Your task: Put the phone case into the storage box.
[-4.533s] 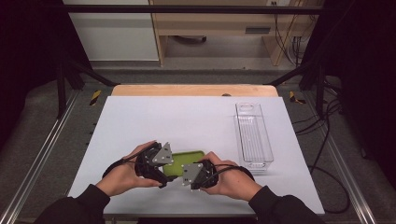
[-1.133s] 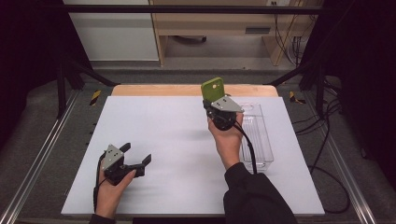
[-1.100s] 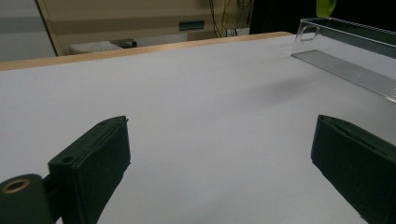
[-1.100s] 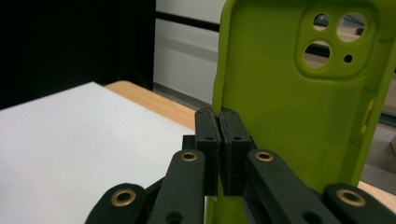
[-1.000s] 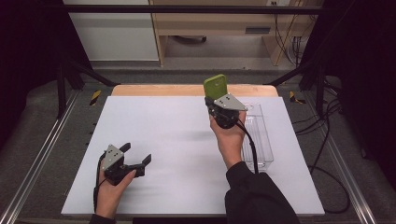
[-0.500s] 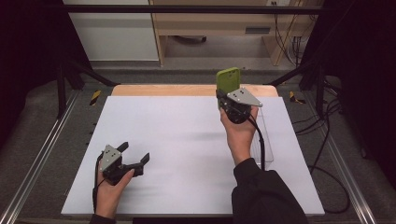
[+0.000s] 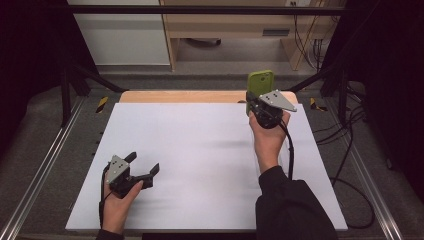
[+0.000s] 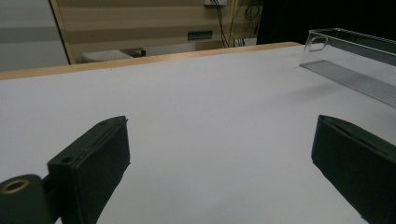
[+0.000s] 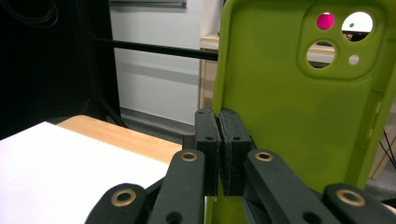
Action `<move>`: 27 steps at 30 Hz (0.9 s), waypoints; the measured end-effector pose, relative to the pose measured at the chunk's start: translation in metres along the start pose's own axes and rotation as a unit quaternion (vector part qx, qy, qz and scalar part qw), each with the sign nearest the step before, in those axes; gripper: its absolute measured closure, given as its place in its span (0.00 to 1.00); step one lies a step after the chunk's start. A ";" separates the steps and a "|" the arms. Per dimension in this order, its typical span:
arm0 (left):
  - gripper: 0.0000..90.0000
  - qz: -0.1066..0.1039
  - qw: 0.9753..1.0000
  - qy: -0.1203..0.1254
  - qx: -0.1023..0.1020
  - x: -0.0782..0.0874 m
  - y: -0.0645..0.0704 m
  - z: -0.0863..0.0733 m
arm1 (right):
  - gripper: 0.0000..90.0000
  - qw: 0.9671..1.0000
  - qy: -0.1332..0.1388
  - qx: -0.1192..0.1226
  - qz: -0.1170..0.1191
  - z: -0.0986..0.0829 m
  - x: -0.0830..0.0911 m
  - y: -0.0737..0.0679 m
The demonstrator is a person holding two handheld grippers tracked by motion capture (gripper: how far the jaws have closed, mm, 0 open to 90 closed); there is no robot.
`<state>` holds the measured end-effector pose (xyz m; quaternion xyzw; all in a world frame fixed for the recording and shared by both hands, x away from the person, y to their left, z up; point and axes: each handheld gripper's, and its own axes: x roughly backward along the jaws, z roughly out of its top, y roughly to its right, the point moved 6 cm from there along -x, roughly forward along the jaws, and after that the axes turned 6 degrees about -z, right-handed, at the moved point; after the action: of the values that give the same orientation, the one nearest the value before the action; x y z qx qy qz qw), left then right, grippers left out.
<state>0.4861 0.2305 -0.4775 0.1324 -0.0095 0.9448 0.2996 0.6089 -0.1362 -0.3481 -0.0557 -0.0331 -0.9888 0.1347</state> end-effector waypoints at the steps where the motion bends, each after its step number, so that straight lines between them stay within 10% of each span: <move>1: 0.04 0.000 1.000 0.000 0.000 0.000 0.000 0.000 | 0.98 1.000 0.000 -0.001 -0.003 0.000 0.000 0.003; 27: 0.04 -0.008 1.000 0.000 -0.004 -0.002 0.003 0.000 | 0.98 0.996 -0.025 -0.048 -0.071 -0.028 -0.007 0.062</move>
<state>0.4861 0.2274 -0.4782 0.1315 -0.0127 0.9424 0.3074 0.6292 -0.1959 -0.3734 -0.0844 0.0076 -0.9946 0.0606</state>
